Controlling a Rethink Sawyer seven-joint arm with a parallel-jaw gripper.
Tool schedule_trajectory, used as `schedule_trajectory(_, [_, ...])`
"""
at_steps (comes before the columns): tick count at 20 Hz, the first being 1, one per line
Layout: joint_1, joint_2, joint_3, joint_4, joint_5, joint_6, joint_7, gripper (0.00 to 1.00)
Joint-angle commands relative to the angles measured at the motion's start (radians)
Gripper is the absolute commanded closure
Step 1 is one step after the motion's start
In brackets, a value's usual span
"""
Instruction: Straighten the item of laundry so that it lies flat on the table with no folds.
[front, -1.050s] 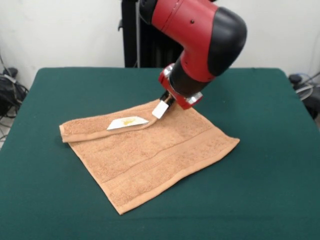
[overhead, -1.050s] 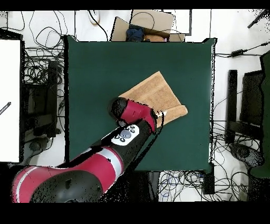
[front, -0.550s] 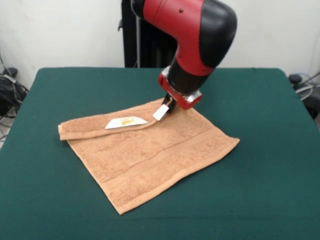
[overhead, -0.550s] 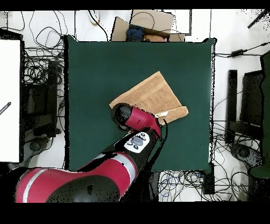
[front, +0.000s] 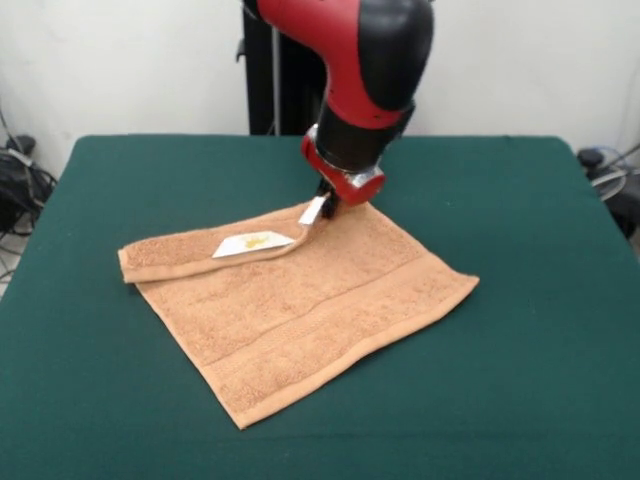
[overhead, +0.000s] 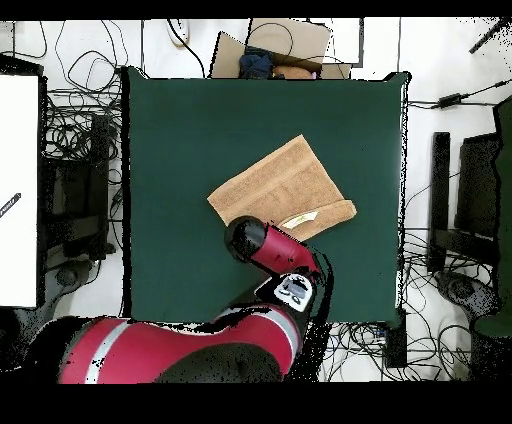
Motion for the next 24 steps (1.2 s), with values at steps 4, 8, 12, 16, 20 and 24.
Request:
schedule_trajectory(4, [-0.177, -0.062, 0.23, 0.327, -0.121, -0.243, 0.096, 1.0])
schedule_trajectory(8, [-0.265, -0.055, 0.268, 0.394, -0.211, -0.352, 0.108, 1.0])
schedule_trajectory(12, [-0.337, 0.017, 0.29, 0.407, -0.306, -0.472, 0.134, 1.0])
schedule_trajectory(16, [-0.367, 0.041, 0.275, 0.432, -0.378, -0.546, 0.155, 1.0])
schedule_trajectory(20, [-0.388, 0.039, 0.254, 0.456, -0.427, -0.577, 0.152, 1.0])
schedule_trajectory(24, [-0.402, 0.067, 0.229, 0.457, -0.464, -0.617, 0.143, 1.0])
